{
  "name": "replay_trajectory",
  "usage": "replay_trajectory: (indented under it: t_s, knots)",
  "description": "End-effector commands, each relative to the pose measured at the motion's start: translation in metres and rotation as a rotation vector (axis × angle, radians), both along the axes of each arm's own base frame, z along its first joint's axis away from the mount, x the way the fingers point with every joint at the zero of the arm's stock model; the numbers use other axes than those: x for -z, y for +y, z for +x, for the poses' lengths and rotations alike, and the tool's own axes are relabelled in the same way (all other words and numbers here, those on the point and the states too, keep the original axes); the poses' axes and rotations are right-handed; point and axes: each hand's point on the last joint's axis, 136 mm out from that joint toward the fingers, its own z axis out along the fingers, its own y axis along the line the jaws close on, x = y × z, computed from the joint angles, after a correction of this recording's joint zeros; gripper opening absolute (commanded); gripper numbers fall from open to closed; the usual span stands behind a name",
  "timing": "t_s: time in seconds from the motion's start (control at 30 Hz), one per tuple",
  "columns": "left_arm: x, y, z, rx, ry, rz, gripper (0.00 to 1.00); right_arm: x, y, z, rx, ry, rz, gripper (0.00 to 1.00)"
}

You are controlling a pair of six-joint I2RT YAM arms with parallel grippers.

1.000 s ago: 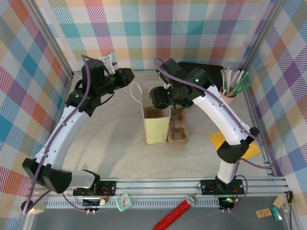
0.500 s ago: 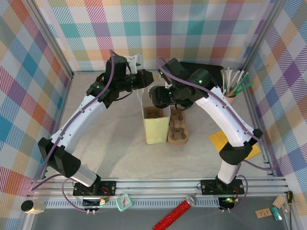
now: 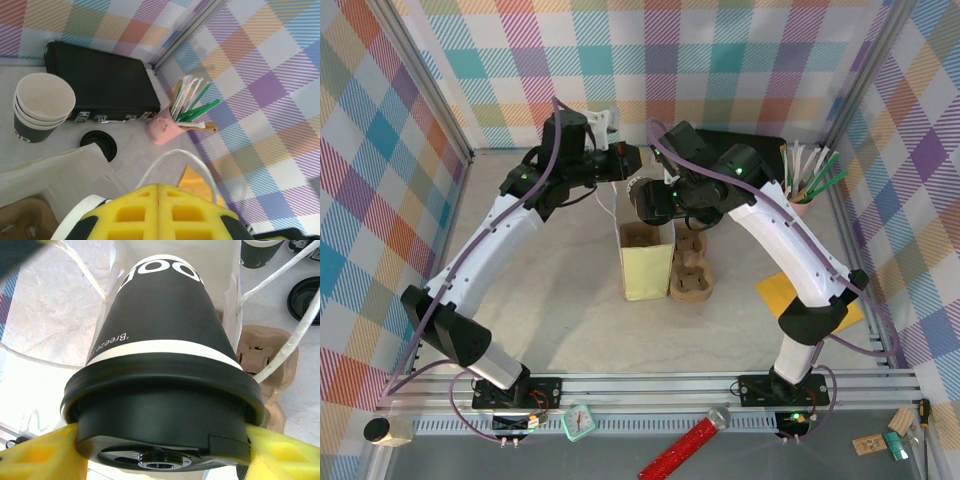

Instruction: Pack the takeout coffee

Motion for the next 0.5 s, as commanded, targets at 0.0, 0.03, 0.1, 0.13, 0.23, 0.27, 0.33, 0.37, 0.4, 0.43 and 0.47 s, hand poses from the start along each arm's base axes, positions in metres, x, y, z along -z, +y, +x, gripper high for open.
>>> replay_trajectory:
  t_s: [0.0,0.03,0.1,0.13,0.23,0.27,0.33,0.37,0.4,0.43,0.47]
  knots:
    - [0.02,-0.008,-0.003,0.043,0.045,0.042,0.0,-0.019,-0.003,-0.003,-0.019,-0.052,0.047,0.65]
    - [0.025,-0.009,-0.003,0.046,0.059,0.049,0.0,-0.02,-0.003,-0.003,-0.018,-0.056,0.05,0.65]
    - [0.033,-0.009,-0.004,0.051,0.079,0.059,0.0,-0.022,-0.004,-0.002,-0.015,-0.066,0.051,0.65]
    - [0.036,-0.009,-0.005,0.053,0.088,0.064,0.0,-0.022,-0.005,-0.002,-0.013,-0.073,0.052,0.65]
    - [0.044,-0.008,-0.008,0.054,0.107,0.071,0.0,-0.024,-0.006,0.0,-0.009,-0.086,0.055,0.65]
    - [0.046,-0.007,-0.009,0.053,0.111,0.075,0.0,-0.024,-0.005,0.001,-0.007,-0.09,0.057,0.65]
    - [0.048,-0.006,-0.011,0.054,0.117,0.077,0.0,-0.024,-0.005,0.002,-0.006,-0.096,0.055,0.65]
    - [0.049,-0.006,-0.012,0.054,0.119,0.077,0.0,-0.024,-0.005,0.002,-0.005,-0.097,0.055,0.65]
    - [0.049,-0.005,-0.012,0.052,0.12,0.076,0.0,-0.024,-0.005,0.002,-0.007,-0.098,0.055,0.65]
    - [0.05,-0.005,-0.013,0.053,0.123,0.078,0.0,-0.024,-0.005,0.003,-0.005,-0.099,0.054,0.65]
    - [0.05,-0.005,-0.013,0.054,0.123,0.077,0.0,-0.023,-0.005,0.004,-0.001,-0.101,0.052,0.65]
